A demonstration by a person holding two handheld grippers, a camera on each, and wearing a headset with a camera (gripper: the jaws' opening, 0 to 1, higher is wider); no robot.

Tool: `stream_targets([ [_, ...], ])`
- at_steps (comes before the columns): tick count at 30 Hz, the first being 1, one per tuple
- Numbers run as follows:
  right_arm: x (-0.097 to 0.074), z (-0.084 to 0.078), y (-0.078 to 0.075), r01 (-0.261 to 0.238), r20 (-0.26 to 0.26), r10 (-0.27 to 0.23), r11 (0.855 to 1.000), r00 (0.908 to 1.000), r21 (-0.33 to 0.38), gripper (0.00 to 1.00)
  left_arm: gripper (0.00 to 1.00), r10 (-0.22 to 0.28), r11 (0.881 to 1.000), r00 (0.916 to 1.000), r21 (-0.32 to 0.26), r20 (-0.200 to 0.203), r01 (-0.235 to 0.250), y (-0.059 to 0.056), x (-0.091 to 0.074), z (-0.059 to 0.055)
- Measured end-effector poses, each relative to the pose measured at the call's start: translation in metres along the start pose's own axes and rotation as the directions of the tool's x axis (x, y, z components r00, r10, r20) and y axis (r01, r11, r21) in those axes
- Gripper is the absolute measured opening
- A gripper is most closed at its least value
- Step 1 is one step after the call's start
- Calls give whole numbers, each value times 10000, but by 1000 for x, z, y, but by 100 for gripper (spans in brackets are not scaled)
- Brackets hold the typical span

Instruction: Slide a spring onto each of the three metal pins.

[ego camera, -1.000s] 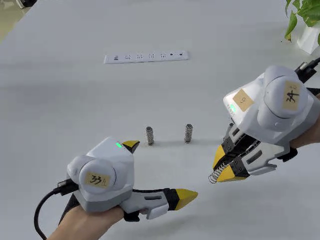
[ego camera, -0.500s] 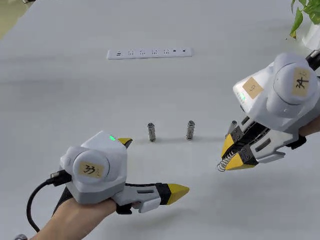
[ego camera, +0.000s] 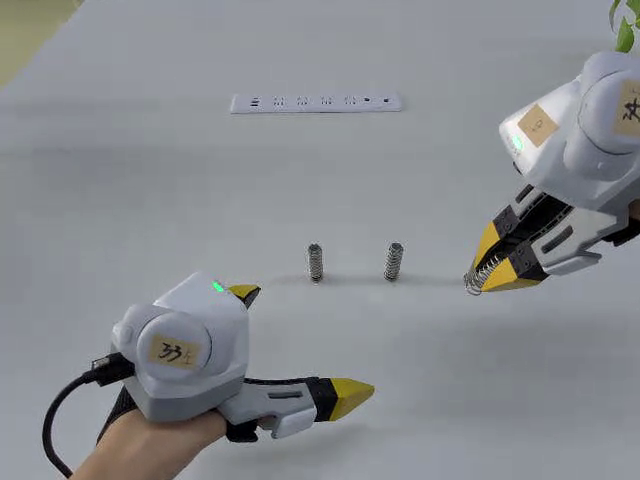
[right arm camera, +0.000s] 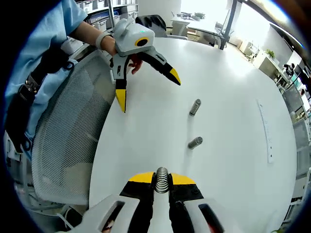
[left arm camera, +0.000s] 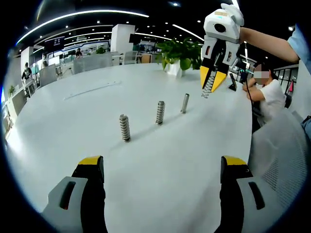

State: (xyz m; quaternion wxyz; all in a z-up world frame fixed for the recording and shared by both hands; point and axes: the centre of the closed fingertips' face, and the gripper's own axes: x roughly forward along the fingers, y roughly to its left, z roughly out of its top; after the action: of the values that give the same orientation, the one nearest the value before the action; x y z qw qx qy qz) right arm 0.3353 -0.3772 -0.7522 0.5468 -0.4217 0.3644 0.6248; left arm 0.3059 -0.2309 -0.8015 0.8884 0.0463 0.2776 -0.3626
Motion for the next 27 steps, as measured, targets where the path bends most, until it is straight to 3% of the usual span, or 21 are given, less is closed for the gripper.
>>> stream_targets([
  [10, -14, -17, -29, 343, -843, -372, 9988, 9957, -351, 7, 99, 101, 9999, 9999, -117, 76, -100, 0, -7, -2],
  [11, -15, -23, -32, 393, -1117, -445, 9981, 9927, -480, 7, 99, 120, 9998, 9999, -131, 90, -119, 0, -8, -2],
  [27, -3, -37, -45, 120, -1934, -256, 9974, 9808, -709, 7, 98, 203, 9996, 9996, -224, 206, -198, 1, -11, -4],
])
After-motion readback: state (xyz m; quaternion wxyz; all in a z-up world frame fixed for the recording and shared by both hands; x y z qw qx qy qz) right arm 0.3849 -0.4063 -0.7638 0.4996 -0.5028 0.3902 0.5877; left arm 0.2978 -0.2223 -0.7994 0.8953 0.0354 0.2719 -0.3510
